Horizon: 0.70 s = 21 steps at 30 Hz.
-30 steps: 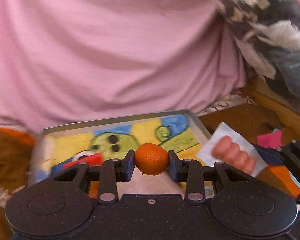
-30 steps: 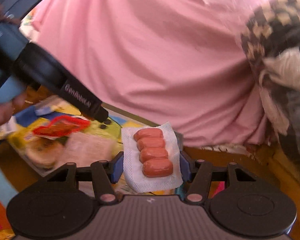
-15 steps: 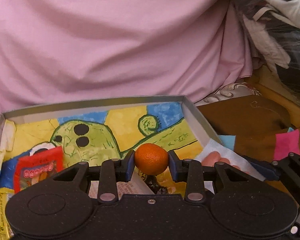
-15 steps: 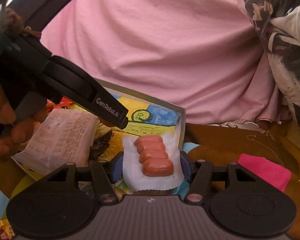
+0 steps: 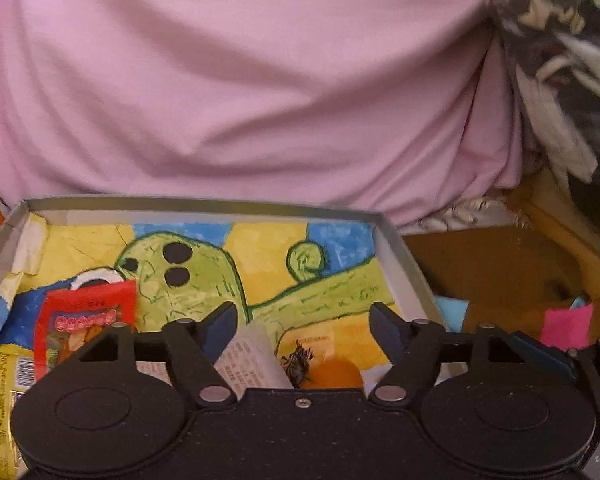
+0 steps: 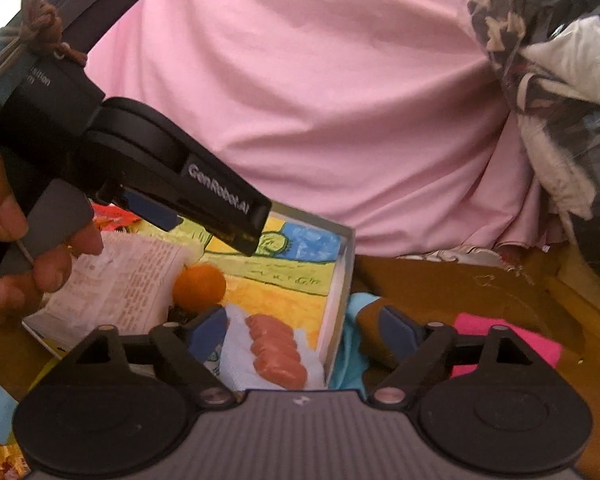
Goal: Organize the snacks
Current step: 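Lower the orange and sausages into the tray and open both tools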
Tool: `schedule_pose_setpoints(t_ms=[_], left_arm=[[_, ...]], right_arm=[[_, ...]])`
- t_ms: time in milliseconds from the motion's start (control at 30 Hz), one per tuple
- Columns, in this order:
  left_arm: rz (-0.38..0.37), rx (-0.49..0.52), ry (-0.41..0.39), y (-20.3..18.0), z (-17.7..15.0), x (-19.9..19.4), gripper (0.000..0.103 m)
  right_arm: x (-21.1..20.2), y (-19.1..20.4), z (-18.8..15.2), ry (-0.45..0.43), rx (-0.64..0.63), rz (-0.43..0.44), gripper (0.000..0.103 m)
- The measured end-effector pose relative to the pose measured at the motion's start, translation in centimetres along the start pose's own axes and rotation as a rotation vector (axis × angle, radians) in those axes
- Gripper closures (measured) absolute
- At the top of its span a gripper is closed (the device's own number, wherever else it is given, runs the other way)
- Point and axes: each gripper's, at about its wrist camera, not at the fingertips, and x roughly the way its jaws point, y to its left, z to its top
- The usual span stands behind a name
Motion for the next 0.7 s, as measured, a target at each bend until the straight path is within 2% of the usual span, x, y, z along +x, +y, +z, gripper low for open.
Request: schedule_pose_setpoints(t_ms=[167,567,700], left_arm=[[0.007,-0.024,-0.056,0.2,0.7,-3.0,0.018],[0.091,-0.029,-0.188,1.5,-0.6,-13.4,0.005],[0.123,-0.034,-0.204,2.3,-1.3,-16.8,0.005]], right_arm=[[-2.4,-0.7,1.0,-0.039,0.05,-0.019,0.001],[-10.4,-0.5,3.7,-0.149,0.125,-0.039,0.0],[-13.2,0.3,4.2,-0.174,0.116,-0.03,0.0]])
